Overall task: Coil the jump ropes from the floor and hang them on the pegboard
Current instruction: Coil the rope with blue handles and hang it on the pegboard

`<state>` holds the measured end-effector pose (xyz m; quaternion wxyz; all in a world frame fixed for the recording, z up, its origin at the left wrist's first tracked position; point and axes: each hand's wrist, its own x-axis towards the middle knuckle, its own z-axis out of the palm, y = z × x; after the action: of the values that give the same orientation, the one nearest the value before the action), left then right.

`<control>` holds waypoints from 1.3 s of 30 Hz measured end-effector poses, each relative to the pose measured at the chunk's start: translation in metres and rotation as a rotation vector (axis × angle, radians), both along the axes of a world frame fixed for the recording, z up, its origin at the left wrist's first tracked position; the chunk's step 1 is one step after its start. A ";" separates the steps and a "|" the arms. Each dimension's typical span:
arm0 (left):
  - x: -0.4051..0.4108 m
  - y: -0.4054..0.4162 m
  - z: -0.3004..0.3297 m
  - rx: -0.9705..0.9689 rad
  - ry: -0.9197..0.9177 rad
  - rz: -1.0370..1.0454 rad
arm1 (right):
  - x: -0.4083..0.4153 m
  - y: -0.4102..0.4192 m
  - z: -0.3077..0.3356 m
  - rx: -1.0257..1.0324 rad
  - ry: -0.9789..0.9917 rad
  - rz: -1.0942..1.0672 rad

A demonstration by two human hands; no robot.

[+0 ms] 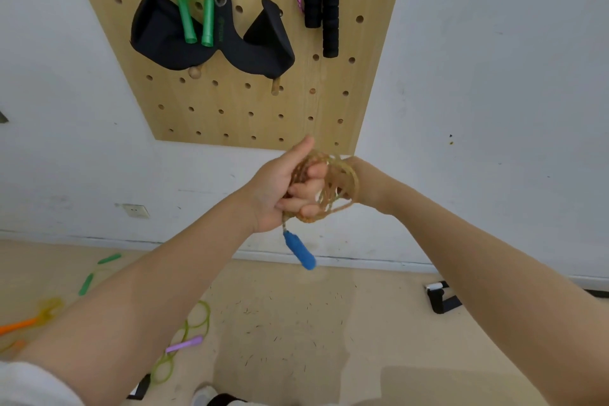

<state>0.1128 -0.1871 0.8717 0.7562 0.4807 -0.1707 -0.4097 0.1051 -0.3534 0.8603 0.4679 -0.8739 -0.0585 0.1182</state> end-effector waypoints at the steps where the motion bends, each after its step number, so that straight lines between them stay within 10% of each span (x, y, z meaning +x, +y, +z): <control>1: 0.002 0.000 0.002 -0.044 0.026 0.048 | -0.003 0.001 -0.001 -0.014 0.050 0.001; 9: 0.043 -0.009 -0.004 0.072 0.173 0.726 | 0.003 0.018 0.014 -0.372 0.032 0.150; 17: 0.047 -0.021 0.029 0.533 -0.268 0.451 | 0.012 0.015 0.061 -0.952 -0.483 0.161; 26: 0.056 -0.001 0.046 0.115 -0.119 0.048 | 0.008 -0.003 0.062 -0.280 -0.467 -0.015; 39: 0.043 -0.018 0.057 0.557 -0.215 0.096 | 0.015 0.004 0.050 0.174 -0.047 -0.078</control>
<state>0.1557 -0.2047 0.9284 0.5913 0.7178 -0.1080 -0.3513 0.1202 -0.3490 0.9105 0.5449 -0.8340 -0.0456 0.0738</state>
